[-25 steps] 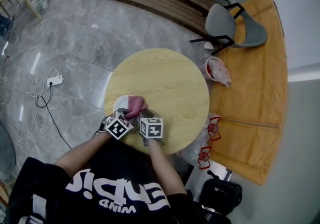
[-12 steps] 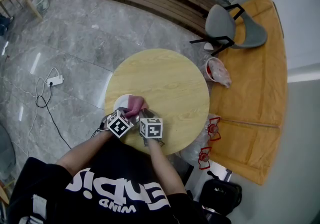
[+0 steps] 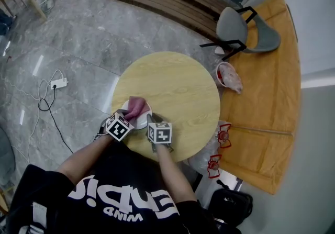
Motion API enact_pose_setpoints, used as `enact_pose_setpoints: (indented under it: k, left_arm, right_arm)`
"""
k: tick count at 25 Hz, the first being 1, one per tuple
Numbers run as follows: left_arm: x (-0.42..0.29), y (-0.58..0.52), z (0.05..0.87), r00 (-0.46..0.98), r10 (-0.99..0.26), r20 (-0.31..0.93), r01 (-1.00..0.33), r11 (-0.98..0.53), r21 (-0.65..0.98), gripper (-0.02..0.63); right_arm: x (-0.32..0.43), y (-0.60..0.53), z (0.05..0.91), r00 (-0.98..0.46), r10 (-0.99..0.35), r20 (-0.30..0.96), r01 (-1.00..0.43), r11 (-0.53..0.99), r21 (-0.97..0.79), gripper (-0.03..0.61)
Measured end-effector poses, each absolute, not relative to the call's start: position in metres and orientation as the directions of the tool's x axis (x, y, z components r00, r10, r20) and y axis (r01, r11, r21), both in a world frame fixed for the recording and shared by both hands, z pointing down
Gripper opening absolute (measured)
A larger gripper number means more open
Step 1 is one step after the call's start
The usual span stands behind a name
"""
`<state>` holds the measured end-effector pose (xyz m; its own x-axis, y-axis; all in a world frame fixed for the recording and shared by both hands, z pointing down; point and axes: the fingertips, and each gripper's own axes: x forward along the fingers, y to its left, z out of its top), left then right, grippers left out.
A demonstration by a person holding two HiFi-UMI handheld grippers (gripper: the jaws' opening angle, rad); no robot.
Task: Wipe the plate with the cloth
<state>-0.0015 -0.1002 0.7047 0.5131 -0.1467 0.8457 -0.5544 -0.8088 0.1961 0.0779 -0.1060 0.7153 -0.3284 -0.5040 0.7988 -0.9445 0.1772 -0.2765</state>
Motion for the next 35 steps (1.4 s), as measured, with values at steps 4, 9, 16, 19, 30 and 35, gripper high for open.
enact_pose_setpoints:
  k: [4,9,16,19,30,35]
  left_arm:
    - [-0.01,-0.104,0.704,0.507,-0.158,0.847,-0.572,-0.797,0.193,0.051]
    - [-0.015,-0.105,0.703,0.502,-0.17,0.848,-0.584,-0.789,0.188,0.051]
    - [-0.025,-0.11,0.701,0.492,-0.189,0.85,-0.597,-0.783,0.171,0.051]
    - [-0.029,-0.111,0.699,0.485,-0.194,0.853,-0.602,-0.781,0.165,0.051]
    - [-0.05,-0.121,0.668,0.479,-0.256,0.84,-0.641,-0.755,0.135,0.051]
    - [-0.031,-0.103,0.654,0.548,-0.195,0.813,-0.584,-0.786,0.205,0.051]
  right_arm:
    - [0.077,-0.107,0.715,-0.328,-0.504,0.799,-0.945,0.181,-0.273,0.095]
    - [0.075,-0.104,0.715,-0.336,-0.502,0.797,-0.942,0.186,-0.28,0.095]
    - [0.073,-0.105,0.715,-0.335,-0.504,0.796,-0.942,0.186,-0.278,0.095]
    - [0.073,-0.105,0.715,-0.336,-0.507,0.794,-0.942,0.179,-0.284,0.095]
    - [0.073,-0.102,0.714,-0.333,-0.519,0.787,-0.942,0.138,-0.307,0.095]
    - [0.07,-0.101,0.715,-0.347,-0.522,0.779,-0.935,0.132,-0.328,0.095]
